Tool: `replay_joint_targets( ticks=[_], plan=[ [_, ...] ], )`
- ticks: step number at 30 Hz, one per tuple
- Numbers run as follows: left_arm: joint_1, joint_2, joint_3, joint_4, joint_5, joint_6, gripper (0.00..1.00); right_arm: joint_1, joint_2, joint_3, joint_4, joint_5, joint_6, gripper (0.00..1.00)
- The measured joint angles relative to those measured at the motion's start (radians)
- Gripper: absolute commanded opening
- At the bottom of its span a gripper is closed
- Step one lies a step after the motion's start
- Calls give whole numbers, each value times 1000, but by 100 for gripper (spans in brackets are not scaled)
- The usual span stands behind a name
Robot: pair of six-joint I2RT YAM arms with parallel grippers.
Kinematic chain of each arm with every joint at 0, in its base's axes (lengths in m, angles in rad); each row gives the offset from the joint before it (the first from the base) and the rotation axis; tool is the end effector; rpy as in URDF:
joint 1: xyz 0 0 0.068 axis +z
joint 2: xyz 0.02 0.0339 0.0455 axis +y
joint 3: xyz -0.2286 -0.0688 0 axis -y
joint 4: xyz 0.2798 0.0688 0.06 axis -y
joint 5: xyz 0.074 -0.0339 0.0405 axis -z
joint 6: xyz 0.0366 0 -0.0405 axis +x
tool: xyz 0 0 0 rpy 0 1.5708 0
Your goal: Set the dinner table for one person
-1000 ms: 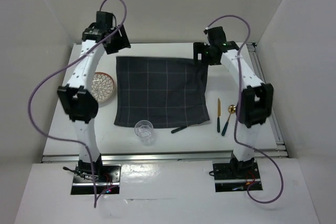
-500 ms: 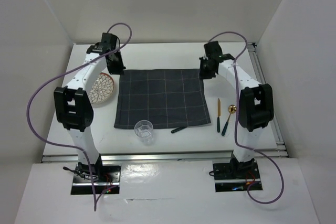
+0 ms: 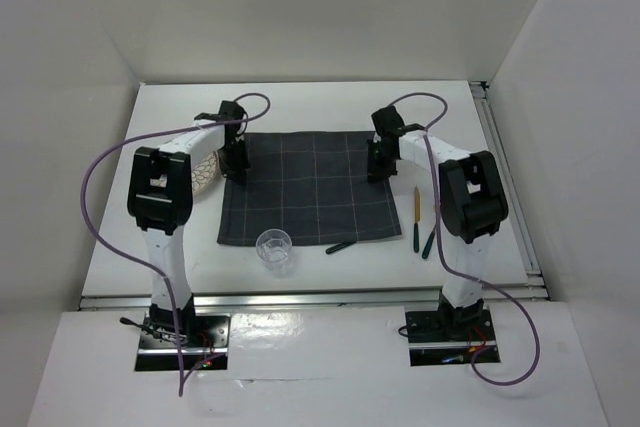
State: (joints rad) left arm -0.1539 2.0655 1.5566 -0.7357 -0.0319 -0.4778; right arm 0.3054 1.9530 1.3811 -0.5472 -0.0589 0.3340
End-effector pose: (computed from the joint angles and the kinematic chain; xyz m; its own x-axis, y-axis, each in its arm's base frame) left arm 0.4326 -0.0659 0.1260 -0.8970 -0.3259 -0.2984 -0.3033 0.9452 -0.1205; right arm 0.4011 0.1287 0.1252 -0.9171 0.0540 -0.3950 -0.0254 0.9808 0.1931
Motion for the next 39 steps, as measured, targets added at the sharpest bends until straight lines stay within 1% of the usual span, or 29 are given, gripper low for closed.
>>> replay_joint_targets(
  ticks=[6,13,17,20,21,23,24,26,27,28,29,30,31,32,33,35,36,39],
  plan=[
    [-11,124,172,-45,-8,3,0,-12,62,20,13,24,18,1],
    [-12,222,337,-76,-13,2,0,-38,148,140,14,27,32,1],
    [-12,243,377,-87,-27,0,0,-48,182,190,16,30,36,0],
    [-12,243,383,-96,-40,1,0,-49,182,188,24,33,37,0],
    [-12,245,391,-106,-45,0,0,-49,178,184,27,33,39,0],
    [-14,248,417,-126,-52,0,10,-49,167,168,39,35,40,2],
    [-15,248,431,-135,-54,0,18,-49,162,163,41,38,39,5],
    [-18,245,470,-153,-56,1,26,-47,156,163,31,47,35,10],
    [-20,240,491,-163,-58,0,28,-45,150,163,22,50,34,17],
    [-23,233,512,-173,-60,2,28,-43,143,164,13,53,32,22],
    [-26,222,533,-185,-61,2,31,-41,132,166,-2,60,27,30],
    [-29,202,550,-193,-65,3,33,-37,116,169,-15,67,24,44],
    [-31,178,560,-198,-73,3,38,-32,95,171,-24,71,14,56],
    [-32,142,564,-202,-83,4,52,-22,62,173,-31,75,6,73],
    [-34,100,563,-206,-97,8,60,-10,26,176,-34,80,-2,79],
    [-31,-13,525,-199,-138,-15,82,23,-58,178,-31,89,-26,87],
    [-23,-71,492,-194,-159,-25,100,39,-103,178,-31,92,-28,88],
    [63,-262,343,-182,-184,-81,100,83,-234,170,-23,96,-37,91]
  ],
)
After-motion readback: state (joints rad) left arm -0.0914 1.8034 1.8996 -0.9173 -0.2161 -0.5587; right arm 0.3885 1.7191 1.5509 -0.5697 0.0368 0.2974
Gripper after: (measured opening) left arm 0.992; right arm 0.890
